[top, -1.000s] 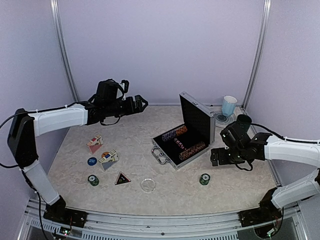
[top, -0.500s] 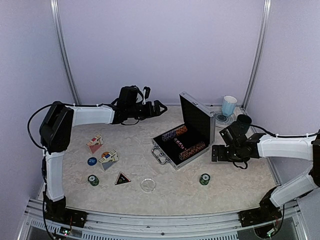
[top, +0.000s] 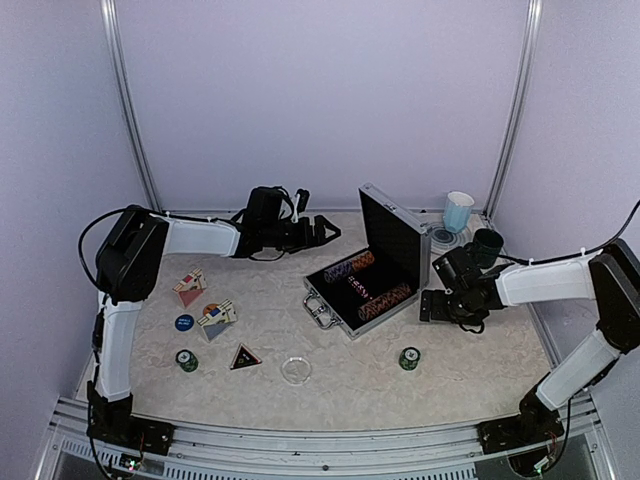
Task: Pack up texas hold em set
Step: Move the chip case to the center of the board, then adjust the chip case at the center of the board.
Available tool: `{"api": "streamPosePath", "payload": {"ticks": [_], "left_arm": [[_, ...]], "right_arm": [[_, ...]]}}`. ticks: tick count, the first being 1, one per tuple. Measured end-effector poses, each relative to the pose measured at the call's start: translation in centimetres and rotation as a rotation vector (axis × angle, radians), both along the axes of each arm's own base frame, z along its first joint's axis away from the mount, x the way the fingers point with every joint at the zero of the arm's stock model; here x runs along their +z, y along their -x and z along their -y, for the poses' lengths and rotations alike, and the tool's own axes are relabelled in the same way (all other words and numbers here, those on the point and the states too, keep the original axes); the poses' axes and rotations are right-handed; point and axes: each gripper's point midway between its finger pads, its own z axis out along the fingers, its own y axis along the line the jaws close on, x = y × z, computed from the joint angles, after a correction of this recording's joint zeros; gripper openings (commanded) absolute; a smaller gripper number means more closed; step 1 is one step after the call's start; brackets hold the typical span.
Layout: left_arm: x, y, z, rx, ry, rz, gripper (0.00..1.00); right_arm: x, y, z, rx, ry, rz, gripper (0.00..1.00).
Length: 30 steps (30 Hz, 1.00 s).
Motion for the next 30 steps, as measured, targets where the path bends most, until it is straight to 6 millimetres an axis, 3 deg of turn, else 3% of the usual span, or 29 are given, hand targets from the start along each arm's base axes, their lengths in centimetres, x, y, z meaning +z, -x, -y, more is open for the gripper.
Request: {"api": "streamPosePath", "payload": {"ticks": [7,17,30], "left_arm": [[0.4,0.1,0.3,-0.013,0.031,0.011,0.99],[-1.3,0.9,-0.2,-0.01,0.035,-0.024,0.99],[-3.0,1.2,-1.2,0.011,0.046,-0.075,0.99]], "right_arm": [[-0.4,-1.8,-1.3,0.009,-0.01,0.002,0.99],[-1.5,-3.7,-2.2,0.022,0.019,-0.019,0.99],[-1.4,-6.2,-3.4,0.063,0.043,-0.01,0.99]]}}
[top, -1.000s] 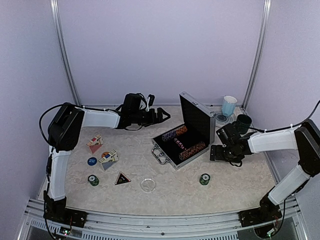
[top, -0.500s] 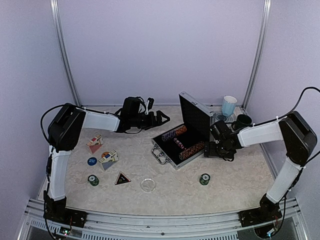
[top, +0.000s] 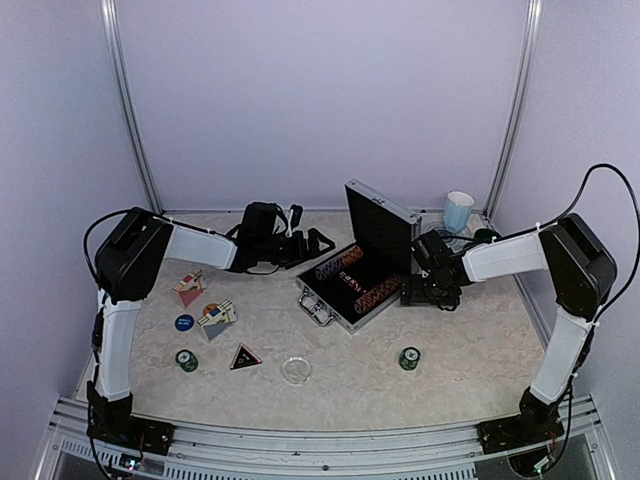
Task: Pack up texas hold em set
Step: Adjust the chip case at the center of the board.
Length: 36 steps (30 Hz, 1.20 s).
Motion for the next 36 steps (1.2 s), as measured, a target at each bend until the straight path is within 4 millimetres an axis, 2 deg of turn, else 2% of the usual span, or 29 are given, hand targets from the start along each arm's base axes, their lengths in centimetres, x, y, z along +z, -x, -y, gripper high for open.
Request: {"api": "streamPosePath", "payload": {"ticks": [13,29,36], "left_arm": [[-1.7,-0.4,-2.0,0.086,-0.04,-0.043,0.99],[-3.2,0.6,-3.3,0.162,-0.08,-0.095,0.99],[-3.3,1.0,-4.0,0.19,-0.091,-0.107,0.99]], "right_arm": [[0.0,-3.1,-1.1,0.045,-0.004,0.007,0.99],[0.3,-6.8,-2.9,0.152,-0.012,0.039,0.99],[0.4,-8.3,-3.9,0.187,-0.021,0.051,0.99]]}}
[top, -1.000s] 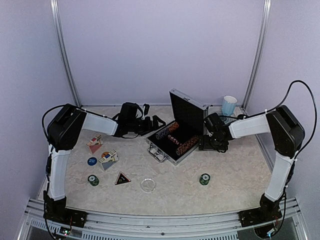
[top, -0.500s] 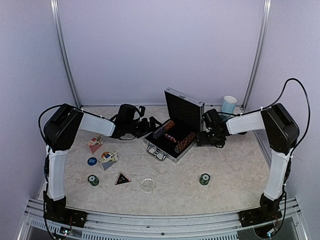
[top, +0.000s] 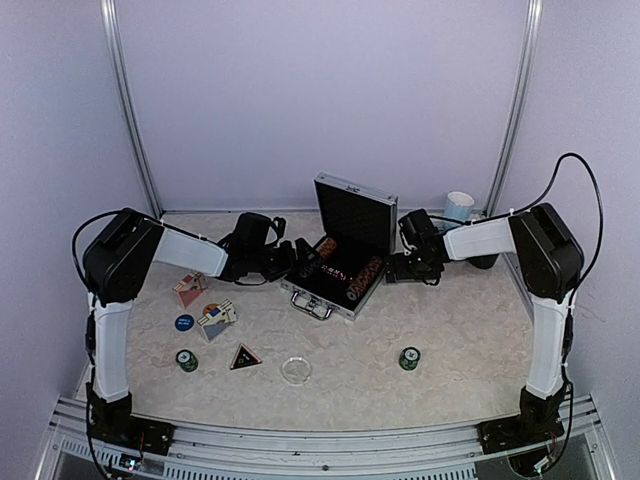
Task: Pack up texas hold em set
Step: Adjust the chip case at the center of the board.
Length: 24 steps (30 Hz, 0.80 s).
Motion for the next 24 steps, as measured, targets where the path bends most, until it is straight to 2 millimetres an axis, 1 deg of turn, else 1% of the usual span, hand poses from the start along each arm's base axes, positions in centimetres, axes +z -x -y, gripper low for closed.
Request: {"api": "streamPosePath", "payload": {"ticks": [3,8,12,17,24], "left_arm": [[0.0,0.2,-0.1,0.006,-0.004,-0.001,0.99],[0.0,1.3,-0.2,0.013,-0.023,-0.005,0.99],[-0.1,2.6,0.2,0.007,-0.037,-0.007,0.99],[-0.1,4.7,1.1,-0.017,-0.045,-0.016,0.99],[-0.2,7.1,2.3,-0.044,-0.051,-0.028,0.99]], "right_arm": [[0.0,-0.5,-0.2,0.004,-0.002,0.005,0.99],[0.1,-1.1,-0.6,0.012,-0.009,0.01,0.99],[0.2,-1.5,-0.7,0.016,-0.016,0.012,0.99],[0.2,-1.6,-0.5,0.017,-0.018,0.011,0.99],[0.2,-1.8,-0.4,0.016,-0.025,0.015,0.99]]}}
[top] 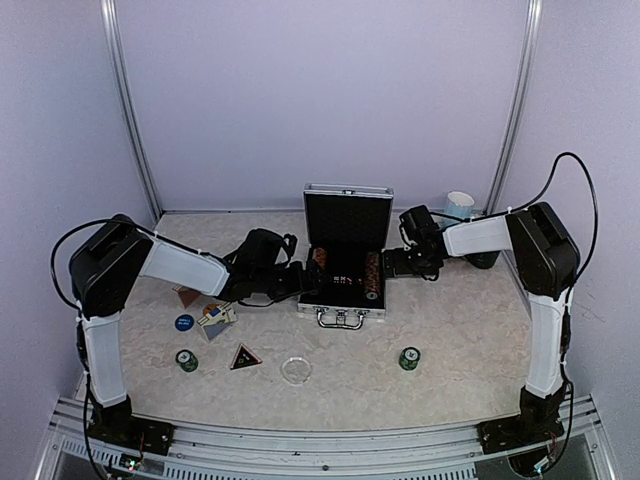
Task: Pack up texas hold em set
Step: Adjust the chip case at the center of the board.
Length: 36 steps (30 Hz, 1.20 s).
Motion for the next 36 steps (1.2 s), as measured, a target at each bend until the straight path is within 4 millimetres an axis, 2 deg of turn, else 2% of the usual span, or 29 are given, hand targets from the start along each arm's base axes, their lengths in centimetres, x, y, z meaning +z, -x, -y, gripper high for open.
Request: {"api": "streamPosePath", "payload": {"ticks": [8,25,36], "left_arm": [[0.0,1.5,0.7,-0.011,-0.006,-0.01,0.99],[0.3,3.4,0.1,-0.004,-0.025,-0.03,0.99],[2.9,3.2,-0.8,0.046,-0.036,0.021,0.99]], "right_arm": [[-0.1,-0.1,0.0,0.004,-0.009,0.012,0.99],[0.2,-0.1,-1.2,0.052,-0.051,0.028,0.99],[0.2,0.3,-2.2,0.068,-0.055,0.028,0.99]]}}
